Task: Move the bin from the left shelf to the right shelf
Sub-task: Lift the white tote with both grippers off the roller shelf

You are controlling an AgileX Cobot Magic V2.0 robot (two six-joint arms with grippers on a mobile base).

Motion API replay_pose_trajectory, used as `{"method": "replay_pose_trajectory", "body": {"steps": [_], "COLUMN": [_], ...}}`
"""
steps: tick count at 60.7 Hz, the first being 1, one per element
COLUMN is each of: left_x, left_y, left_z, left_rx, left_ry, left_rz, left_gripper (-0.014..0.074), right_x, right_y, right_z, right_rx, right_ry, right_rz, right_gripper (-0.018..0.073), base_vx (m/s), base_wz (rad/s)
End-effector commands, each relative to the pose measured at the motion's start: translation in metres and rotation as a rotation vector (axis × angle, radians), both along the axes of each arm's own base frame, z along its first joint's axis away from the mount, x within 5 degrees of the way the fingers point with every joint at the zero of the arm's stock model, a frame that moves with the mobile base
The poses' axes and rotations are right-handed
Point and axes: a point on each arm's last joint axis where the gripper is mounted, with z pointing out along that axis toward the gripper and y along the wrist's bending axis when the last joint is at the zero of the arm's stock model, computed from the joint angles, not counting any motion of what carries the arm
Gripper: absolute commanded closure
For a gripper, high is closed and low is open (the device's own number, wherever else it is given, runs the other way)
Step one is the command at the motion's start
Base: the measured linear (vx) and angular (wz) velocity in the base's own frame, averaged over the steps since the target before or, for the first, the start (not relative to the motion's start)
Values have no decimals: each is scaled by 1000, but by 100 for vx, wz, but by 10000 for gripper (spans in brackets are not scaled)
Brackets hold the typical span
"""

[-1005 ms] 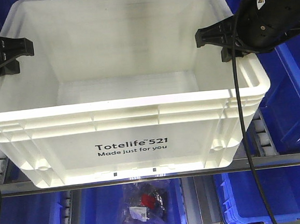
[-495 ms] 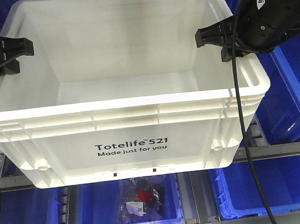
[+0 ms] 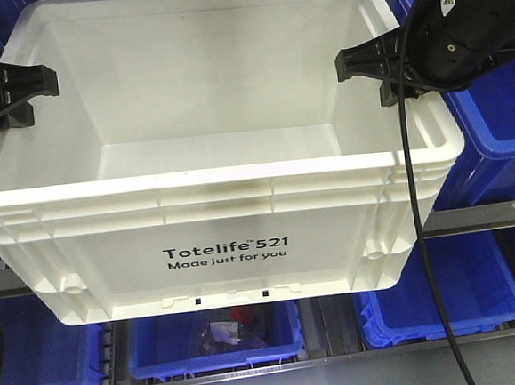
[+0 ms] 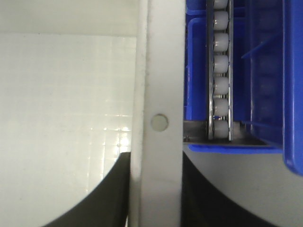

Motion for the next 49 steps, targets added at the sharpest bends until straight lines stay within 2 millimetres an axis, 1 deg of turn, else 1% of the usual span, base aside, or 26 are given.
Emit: {"method": "replay_pose_trajectory", "body": {"steps": [1, 27, 49], "left_x": [-5, -5, -5], "left_y": [2, 2, 2], "left_z": [31, 31, 31], "left_rx": [-10, -10, -10], "left_ry": [-188, -188, -188], "left_rz": [-23, -23, -23], "left_gripper": [542, 542, 542], "right_x": [-3, -3, -3], "right_y": [-8, -8, -8], "right_z": [32, 32, 32], "right_rx": [19, 19, 19], "right_ry": [-187, -187, -187], "right_rz": [3, 3, 3], "right_gripper": [529, 529, 529], "base_vx": [-14, -17, -15], "base_wz": [3, 0, -12]}}
